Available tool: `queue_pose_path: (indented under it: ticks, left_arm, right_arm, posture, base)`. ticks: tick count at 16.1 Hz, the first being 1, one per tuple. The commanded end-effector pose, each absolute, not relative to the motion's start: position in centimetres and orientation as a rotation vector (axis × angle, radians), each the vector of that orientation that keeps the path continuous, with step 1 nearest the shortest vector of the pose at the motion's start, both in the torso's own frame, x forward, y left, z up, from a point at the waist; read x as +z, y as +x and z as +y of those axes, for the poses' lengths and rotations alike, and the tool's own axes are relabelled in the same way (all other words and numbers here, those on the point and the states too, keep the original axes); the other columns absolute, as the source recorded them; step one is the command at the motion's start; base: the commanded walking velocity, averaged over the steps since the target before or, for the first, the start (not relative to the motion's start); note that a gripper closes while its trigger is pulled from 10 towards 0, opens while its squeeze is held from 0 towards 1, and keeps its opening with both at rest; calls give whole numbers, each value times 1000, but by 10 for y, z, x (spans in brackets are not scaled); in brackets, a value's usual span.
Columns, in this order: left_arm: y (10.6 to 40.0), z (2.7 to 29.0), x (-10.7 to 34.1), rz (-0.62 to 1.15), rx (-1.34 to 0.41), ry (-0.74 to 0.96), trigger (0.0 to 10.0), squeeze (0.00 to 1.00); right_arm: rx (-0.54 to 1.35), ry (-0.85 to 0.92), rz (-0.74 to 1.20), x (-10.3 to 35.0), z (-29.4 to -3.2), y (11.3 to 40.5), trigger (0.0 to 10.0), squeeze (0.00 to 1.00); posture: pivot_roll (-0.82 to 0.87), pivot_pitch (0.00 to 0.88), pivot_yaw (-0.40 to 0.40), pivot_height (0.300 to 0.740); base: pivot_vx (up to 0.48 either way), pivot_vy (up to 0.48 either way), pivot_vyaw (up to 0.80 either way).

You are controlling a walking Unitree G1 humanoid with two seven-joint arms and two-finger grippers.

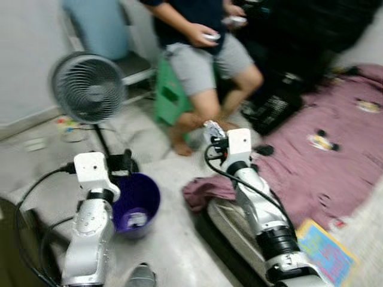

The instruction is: Clean up the room

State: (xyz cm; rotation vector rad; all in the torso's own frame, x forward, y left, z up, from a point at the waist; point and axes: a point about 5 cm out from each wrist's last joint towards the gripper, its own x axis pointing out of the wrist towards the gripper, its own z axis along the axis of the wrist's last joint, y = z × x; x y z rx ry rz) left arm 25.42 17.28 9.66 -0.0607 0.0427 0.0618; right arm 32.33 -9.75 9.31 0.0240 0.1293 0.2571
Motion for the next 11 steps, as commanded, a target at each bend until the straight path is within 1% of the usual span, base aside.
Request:
queue_pose_path:
  ticks: [1, 11]
  left_arm:
    - [256, 172, 100, 31, 55, -49, 10000, 0]
    - [258, 169, 101, 22, 33, -36, 10000, 0]
  right_arm:
    - [250, 26, 132, 92, -99, 324, 10000, 0]
    - [244, 28, 129, 92, -100, 324, 10000, 0]
  posture:
    - [8, 0, -57, 740]
    - [3, 0, -55, 740]
  base:
    - [0, 0, 800]
    - [0, 0, 800]
